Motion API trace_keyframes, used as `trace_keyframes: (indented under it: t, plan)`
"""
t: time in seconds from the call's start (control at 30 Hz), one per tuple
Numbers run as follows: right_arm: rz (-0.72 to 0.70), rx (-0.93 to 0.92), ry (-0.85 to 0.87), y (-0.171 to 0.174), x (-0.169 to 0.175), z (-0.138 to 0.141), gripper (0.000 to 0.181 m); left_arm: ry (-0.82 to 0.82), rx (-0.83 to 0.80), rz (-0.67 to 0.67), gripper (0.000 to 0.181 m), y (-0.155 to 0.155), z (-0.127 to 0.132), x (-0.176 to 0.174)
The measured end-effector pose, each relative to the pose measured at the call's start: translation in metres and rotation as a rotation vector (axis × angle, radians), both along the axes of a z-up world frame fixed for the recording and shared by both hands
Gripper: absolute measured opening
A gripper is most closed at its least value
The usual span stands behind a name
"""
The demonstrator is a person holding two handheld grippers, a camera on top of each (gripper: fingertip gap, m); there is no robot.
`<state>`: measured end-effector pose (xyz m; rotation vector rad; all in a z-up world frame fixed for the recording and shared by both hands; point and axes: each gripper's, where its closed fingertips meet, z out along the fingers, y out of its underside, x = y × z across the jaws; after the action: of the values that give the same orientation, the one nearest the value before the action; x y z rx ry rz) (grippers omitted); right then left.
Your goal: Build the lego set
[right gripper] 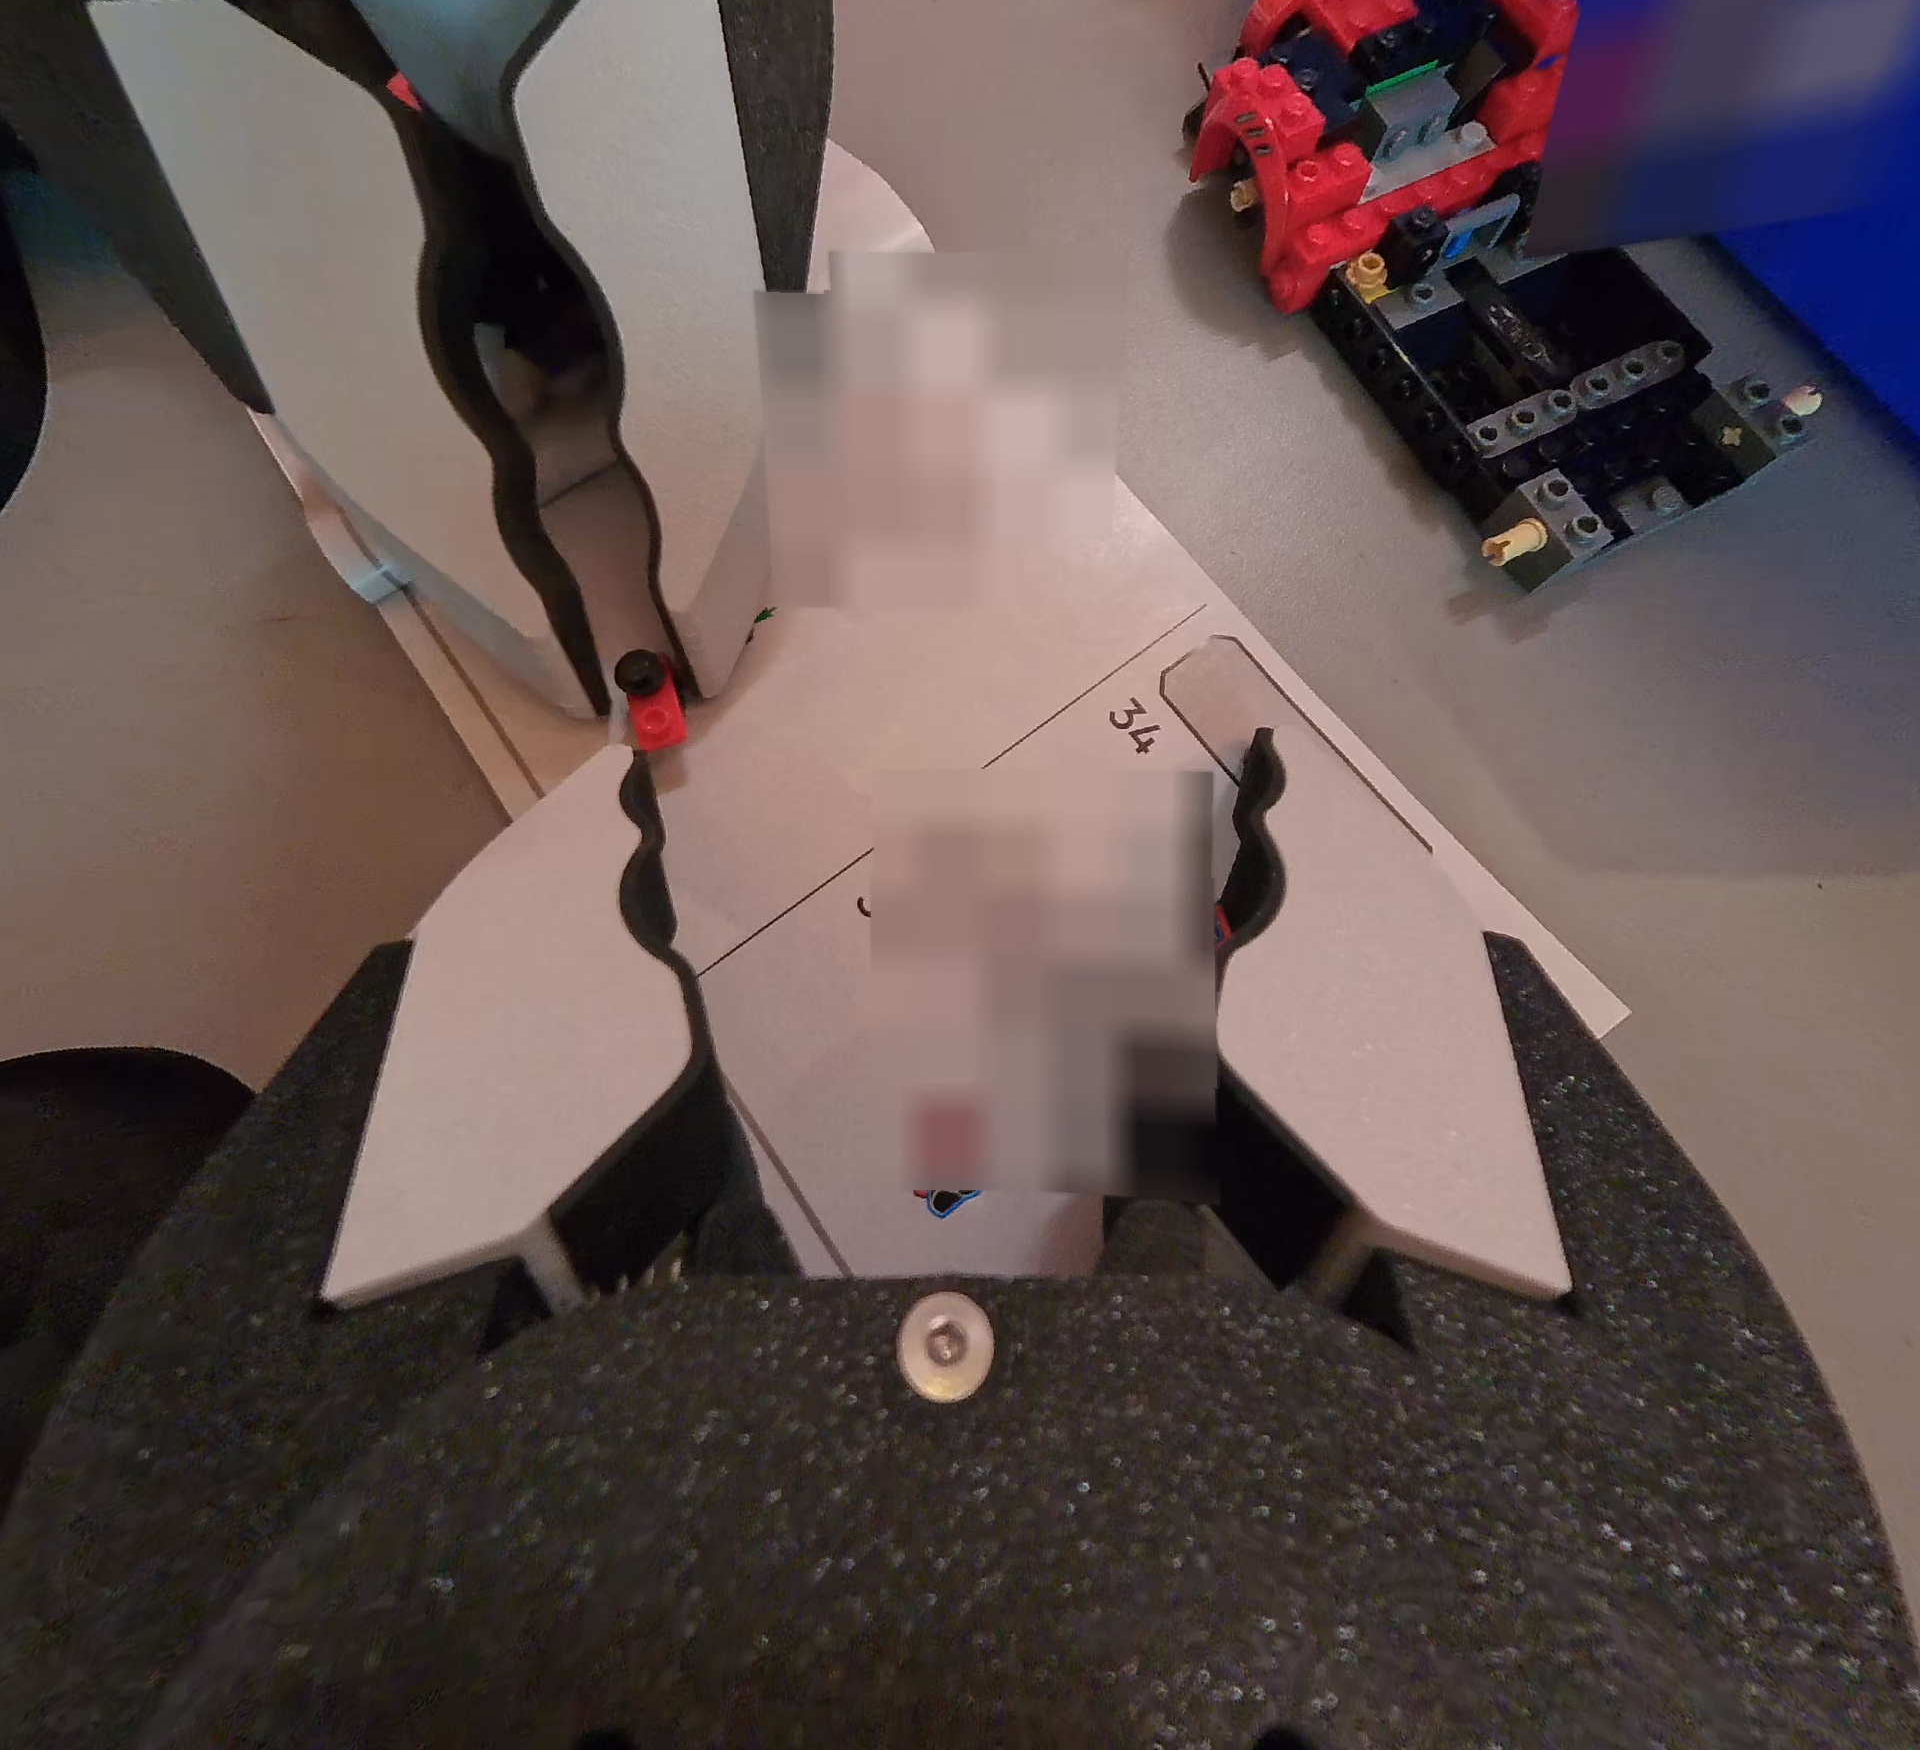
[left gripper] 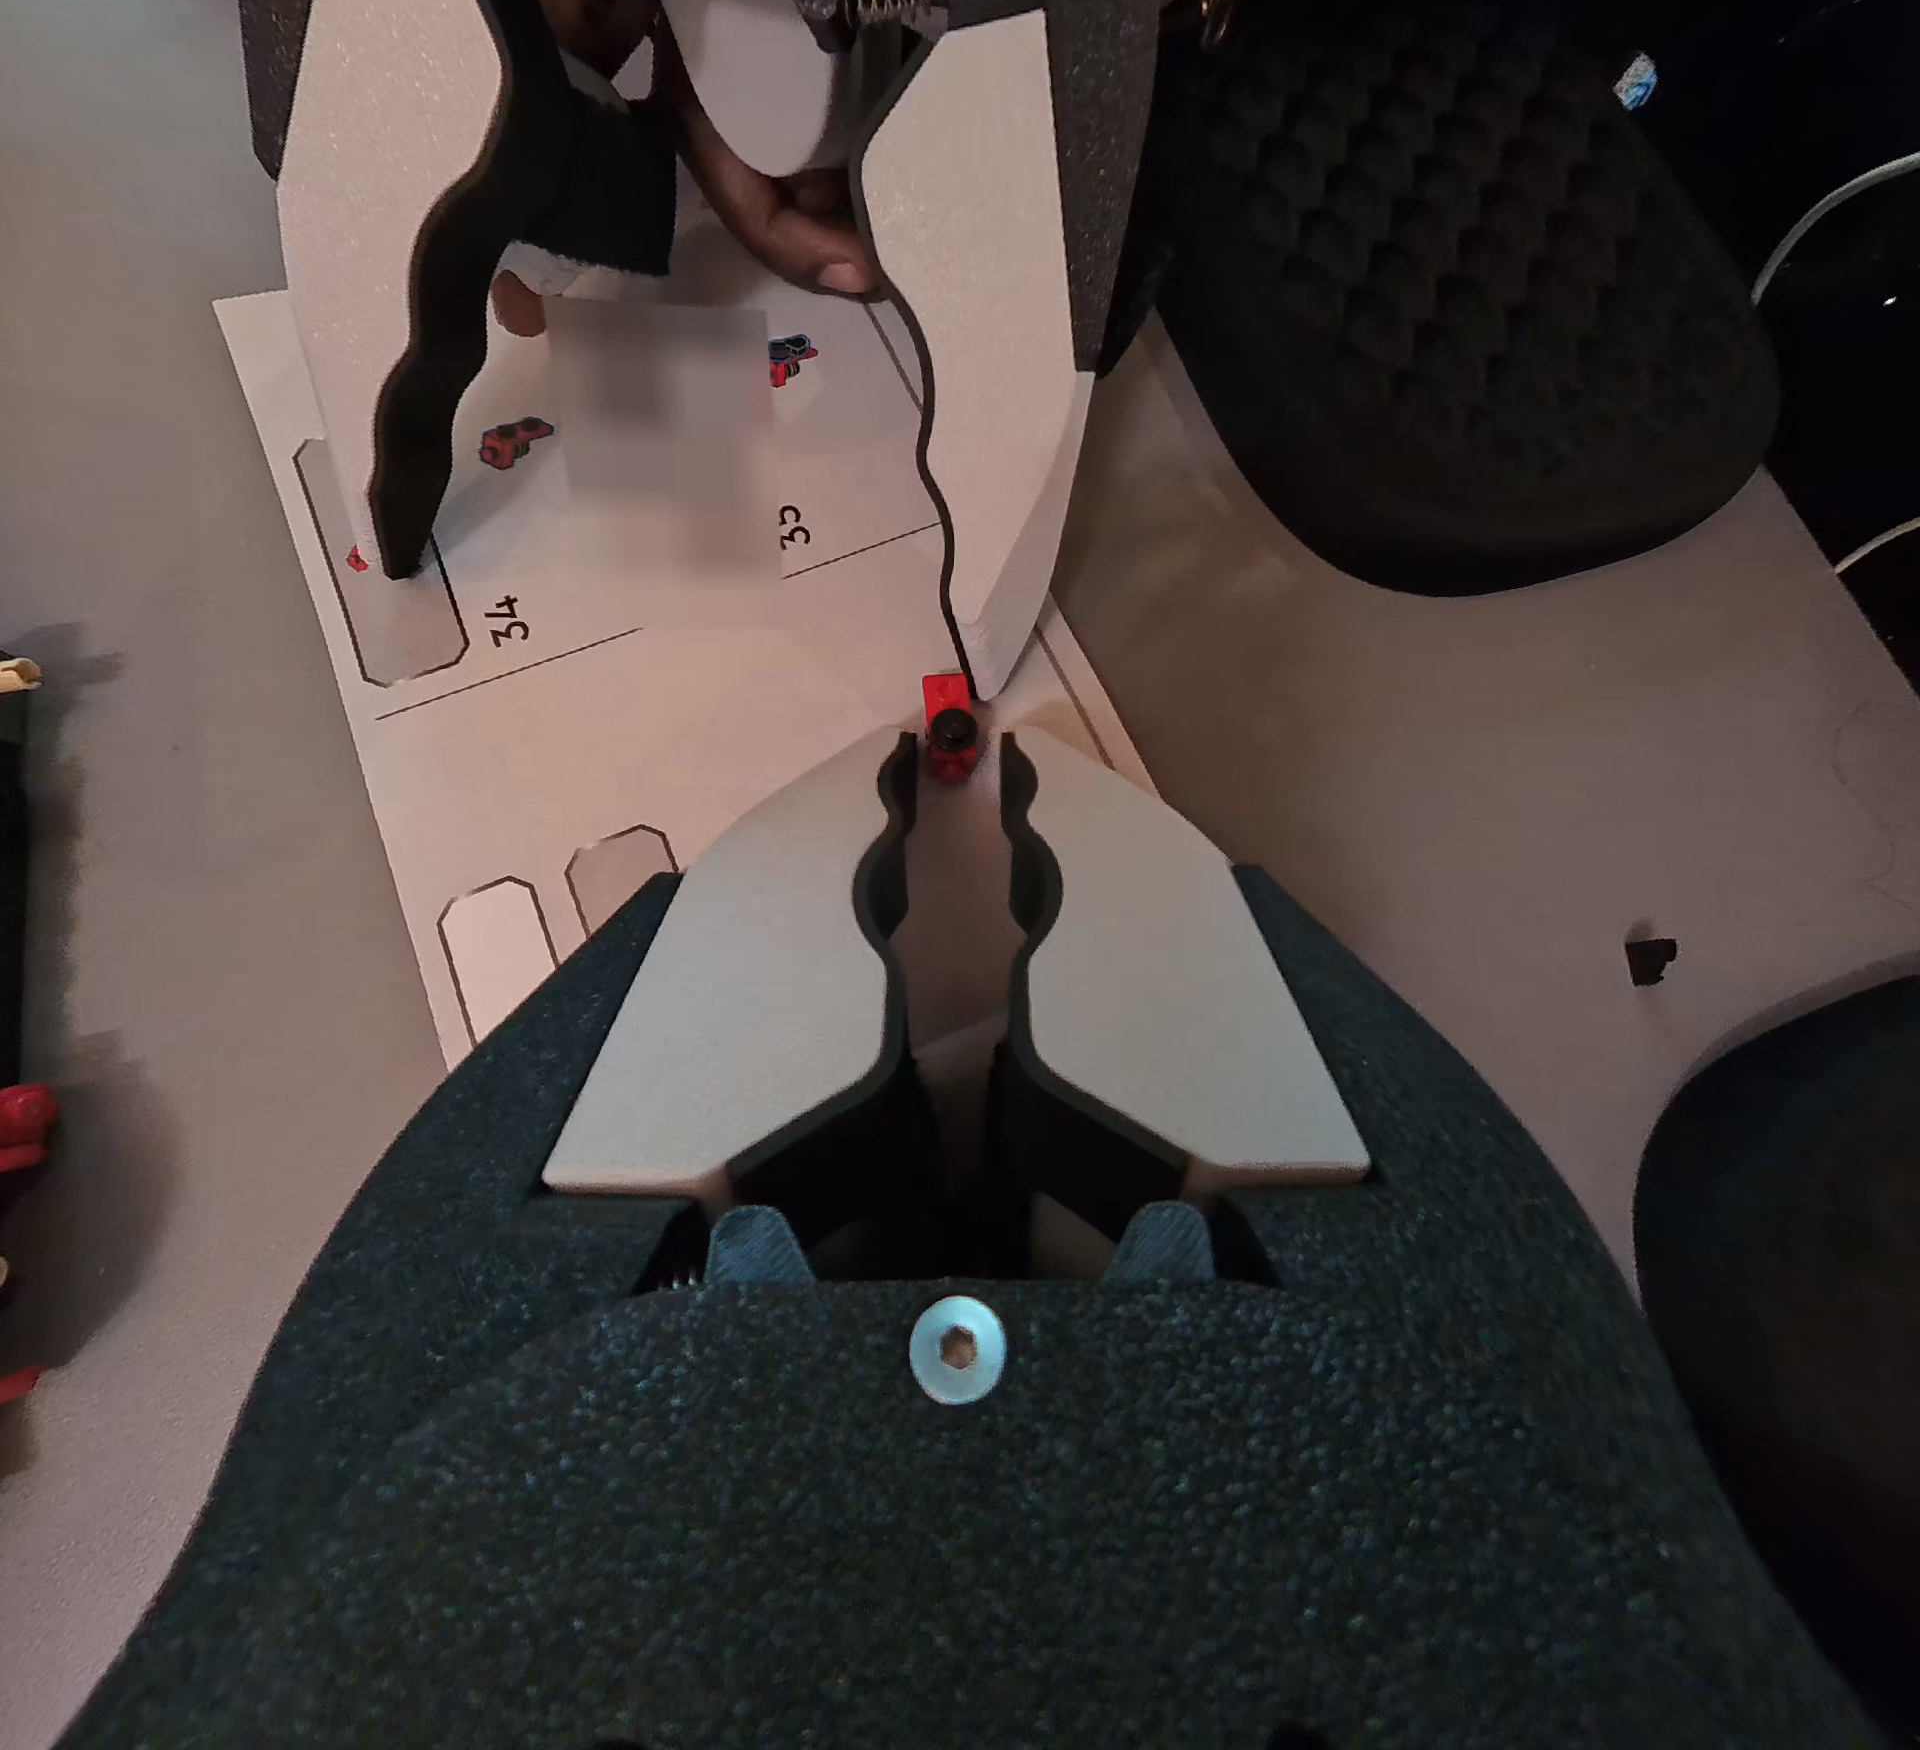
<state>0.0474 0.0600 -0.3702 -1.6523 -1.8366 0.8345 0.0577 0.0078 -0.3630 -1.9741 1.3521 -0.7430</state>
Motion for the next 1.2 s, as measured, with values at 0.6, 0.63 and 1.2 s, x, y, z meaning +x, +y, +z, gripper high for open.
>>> trace_keyframes:
  t: [0.6,0.63,1.2]
  plan:
    - [0.0,0.0,0.0,0.0,0.0,0.0,0.105,0.061,0.047,0.152,0.108,0.011,0.003,-0.019]
    - [0.0,0.0,0.0,0.0,0.0,0.0,0.105,0.067,0.056,0.171,0.116,0.013,0.004,-0.021]
    - [-0.188,0.053,0.226,0.03,0.0,0.042,0.129,0.188,0.284,0.883,0.146,0.041,0.073,-0.097]
